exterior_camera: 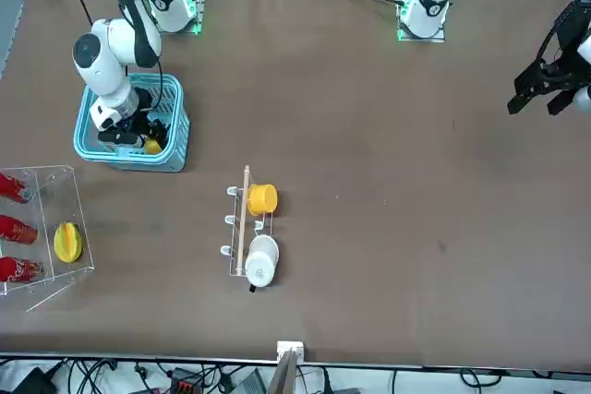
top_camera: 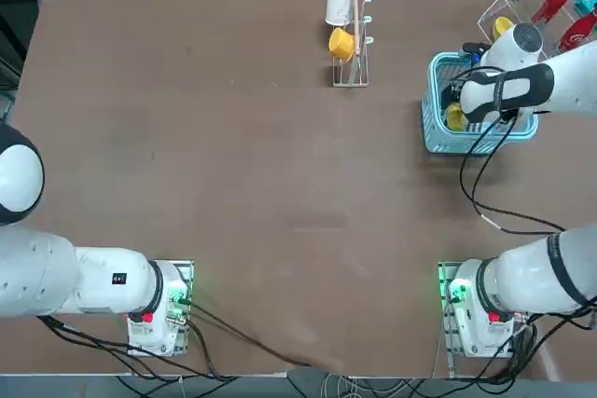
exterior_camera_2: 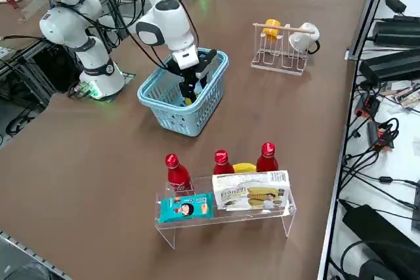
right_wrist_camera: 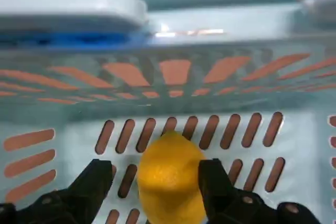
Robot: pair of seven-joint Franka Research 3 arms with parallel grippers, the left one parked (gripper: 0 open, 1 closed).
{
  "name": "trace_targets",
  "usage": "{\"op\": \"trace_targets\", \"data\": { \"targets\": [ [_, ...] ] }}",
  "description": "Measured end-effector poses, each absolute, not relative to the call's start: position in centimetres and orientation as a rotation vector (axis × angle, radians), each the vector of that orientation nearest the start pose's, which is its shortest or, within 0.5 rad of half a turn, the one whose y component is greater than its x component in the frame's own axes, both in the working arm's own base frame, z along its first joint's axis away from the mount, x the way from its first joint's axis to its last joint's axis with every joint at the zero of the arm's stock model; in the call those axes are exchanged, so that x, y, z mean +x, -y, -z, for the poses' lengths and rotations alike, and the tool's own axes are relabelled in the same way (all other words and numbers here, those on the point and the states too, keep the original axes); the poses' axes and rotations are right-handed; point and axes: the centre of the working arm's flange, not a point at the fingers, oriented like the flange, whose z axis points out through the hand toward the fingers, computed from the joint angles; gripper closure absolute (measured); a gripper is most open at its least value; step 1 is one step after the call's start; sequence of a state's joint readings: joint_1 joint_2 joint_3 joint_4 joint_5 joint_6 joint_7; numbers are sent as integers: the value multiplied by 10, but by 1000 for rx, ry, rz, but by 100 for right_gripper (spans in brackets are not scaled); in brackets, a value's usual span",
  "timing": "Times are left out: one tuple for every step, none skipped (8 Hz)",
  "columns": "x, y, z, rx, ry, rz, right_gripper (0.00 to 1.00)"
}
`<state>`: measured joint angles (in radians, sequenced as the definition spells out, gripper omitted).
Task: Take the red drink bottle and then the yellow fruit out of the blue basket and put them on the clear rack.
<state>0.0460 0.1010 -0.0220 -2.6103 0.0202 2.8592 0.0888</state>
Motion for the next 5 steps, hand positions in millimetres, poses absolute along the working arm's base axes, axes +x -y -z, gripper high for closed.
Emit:
{"op": "trace_targets", "data": {
  "targets": [
    [452, -7, -232, -3119, -127, 231, 0],
    [452, -4, -232, -3120, -133, 231, 0],
    [452, -2, -231, -3120, -136, 229, 0],
    [451, -2, -229, -3121, -137, 224, 0],
    [451, -2, -225, -3121, -137, 225, 0]
  ]
}}
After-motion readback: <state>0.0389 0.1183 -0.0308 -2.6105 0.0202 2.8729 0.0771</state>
